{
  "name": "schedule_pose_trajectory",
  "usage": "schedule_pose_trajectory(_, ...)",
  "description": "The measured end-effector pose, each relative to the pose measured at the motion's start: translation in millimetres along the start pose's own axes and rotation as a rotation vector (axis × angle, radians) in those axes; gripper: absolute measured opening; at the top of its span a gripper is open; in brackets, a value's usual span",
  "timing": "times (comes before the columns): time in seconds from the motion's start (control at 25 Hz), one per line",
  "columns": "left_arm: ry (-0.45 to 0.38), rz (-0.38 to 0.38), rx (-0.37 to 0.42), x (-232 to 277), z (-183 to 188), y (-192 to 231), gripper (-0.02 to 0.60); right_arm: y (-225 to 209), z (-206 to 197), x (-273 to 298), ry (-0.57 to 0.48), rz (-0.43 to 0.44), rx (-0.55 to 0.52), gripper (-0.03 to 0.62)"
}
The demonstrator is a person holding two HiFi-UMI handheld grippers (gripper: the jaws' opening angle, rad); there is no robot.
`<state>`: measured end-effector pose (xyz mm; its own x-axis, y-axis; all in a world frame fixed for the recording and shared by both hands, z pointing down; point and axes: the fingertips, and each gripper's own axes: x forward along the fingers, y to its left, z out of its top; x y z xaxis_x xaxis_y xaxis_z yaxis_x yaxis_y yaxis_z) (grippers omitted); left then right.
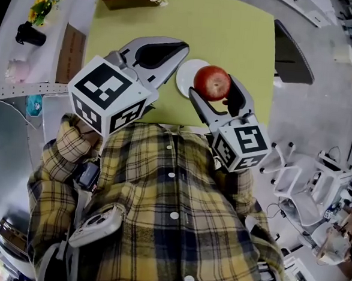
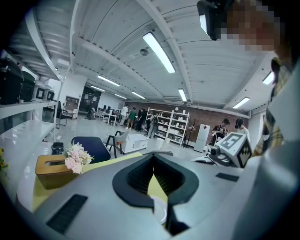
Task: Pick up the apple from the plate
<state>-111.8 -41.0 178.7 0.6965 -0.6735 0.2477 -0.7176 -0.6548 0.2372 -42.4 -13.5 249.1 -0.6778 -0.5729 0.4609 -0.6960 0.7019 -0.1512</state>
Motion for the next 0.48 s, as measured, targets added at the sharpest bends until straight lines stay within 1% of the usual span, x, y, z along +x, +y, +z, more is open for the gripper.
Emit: schedule_pose_trajectory(0.48, 0.008, -0.022, -0.011, 9, -3, -18, 0.008, -2, 0, -10, -0.002, 0.012, 0.018, 0.383)
